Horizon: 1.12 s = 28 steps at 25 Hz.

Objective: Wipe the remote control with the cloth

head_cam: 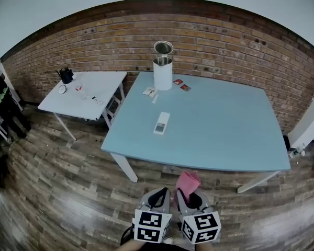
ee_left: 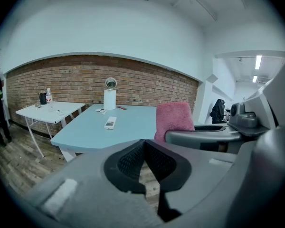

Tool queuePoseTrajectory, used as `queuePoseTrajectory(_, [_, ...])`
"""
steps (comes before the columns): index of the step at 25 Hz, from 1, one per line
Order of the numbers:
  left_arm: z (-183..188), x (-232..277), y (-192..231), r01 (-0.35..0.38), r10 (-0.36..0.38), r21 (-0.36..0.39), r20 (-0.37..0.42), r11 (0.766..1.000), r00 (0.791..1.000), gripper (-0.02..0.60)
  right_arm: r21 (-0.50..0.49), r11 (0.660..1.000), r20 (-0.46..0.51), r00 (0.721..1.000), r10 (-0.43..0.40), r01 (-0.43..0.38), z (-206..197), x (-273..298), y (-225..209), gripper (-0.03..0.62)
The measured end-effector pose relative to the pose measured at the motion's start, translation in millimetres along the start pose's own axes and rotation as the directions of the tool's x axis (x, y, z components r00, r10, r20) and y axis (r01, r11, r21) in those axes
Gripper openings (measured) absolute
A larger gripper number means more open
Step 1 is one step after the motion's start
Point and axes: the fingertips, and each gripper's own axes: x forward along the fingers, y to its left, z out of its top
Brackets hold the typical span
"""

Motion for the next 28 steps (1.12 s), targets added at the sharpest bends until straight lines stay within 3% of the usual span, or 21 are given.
queuePoseTrajectory(10, [17, 58, 51, 0.001, -0.002, -0.043, -0.015, 0.999, 1.0, -0.002, -0.025, 1.0, -0.038, 0.999, -0.001, 0.0, 13, 71, -20, 0.074])
queuePoseTrajectory(28, [63, 185, 183, 0.135, -0.131, 0.029, -0.108, 0.99, 0.985, -0.002, -0.094, 0.992, -0.151, 0.984, -0.094, 0.081, 72, 238, -44, 0.074])
